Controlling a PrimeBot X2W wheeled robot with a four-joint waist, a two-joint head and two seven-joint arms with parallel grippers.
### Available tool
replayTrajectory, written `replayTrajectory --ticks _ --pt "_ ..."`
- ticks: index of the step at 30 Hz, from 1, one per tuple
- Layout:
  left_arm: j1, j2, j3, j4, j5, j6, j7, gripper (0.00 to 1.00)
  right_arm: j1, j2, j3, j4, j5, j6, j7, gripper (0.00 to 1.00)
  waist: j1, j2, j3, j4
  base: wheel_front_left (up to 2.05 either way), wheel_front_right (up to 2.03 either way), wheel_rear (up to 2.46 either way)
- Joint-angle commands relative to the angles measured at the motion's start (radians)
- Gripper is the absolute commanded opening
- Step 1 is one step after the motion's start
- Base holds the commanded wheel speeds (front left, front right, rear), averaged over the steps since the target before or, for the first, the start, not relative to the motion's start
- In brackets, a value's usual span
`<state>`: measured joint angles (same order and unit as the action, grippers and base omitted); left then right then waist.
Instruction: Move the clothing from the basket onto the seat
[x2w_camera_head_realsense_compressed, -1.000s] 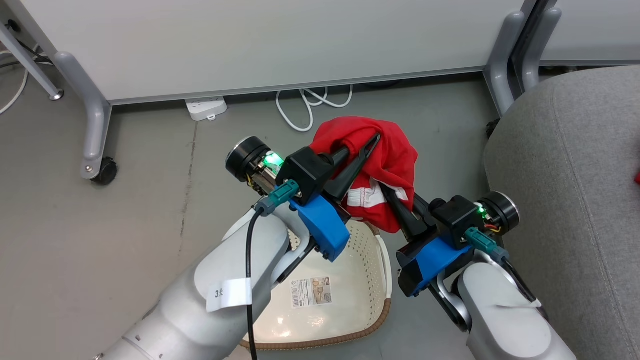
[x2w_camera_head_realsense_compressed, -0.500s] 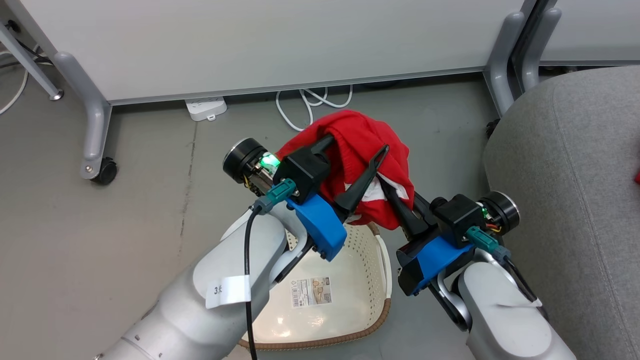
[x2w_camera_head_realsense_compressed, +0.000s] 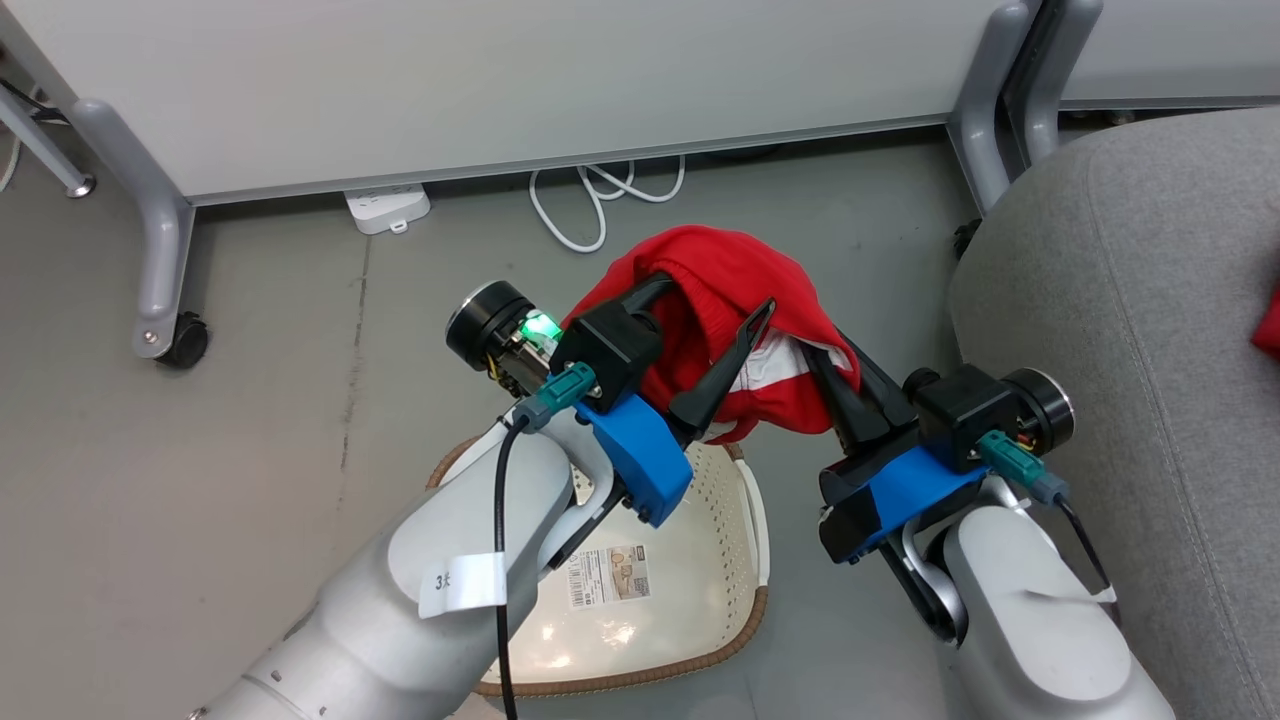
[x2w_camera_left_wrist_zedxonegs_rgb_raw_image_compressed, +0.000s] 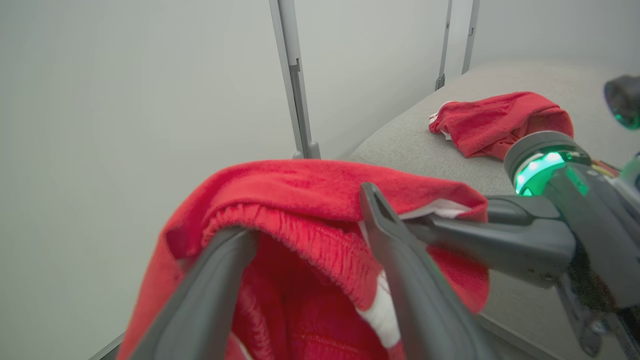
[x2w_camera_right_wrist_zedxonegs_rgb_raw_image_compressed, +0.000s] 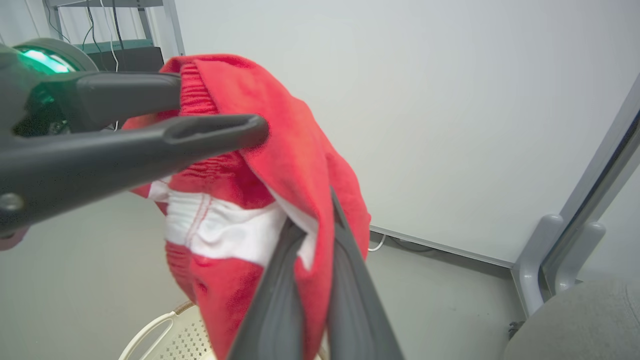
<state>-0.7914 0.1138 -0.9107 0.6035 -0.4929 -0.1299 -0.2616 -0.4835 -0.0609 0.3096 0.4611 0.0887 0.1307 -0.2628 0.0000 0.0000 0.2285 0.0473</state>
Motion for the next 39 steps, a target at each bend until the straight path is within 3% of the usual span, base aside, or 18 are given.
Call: replayTrajectory --ticks 1,39 --pt "-0.016 0.003 0.003 0.002 -0.002 -0.001 -0.005 1.0 -0.008 0.003 -0.008 -0.007 0.001 0.0 -0.003 0.0 0.0 0.0 0.004 -0.006 0.0 0.0 0.0" --pt "0.001 0.071 -0.05 -0.06 0.055 0.0 -0.005 1.0 0.108 0.011 -0.335 -0.25 0.01 0.0 -0.003 0.0 0.0 0.0 0.112 -0.361 0.0 0.0 0.0"
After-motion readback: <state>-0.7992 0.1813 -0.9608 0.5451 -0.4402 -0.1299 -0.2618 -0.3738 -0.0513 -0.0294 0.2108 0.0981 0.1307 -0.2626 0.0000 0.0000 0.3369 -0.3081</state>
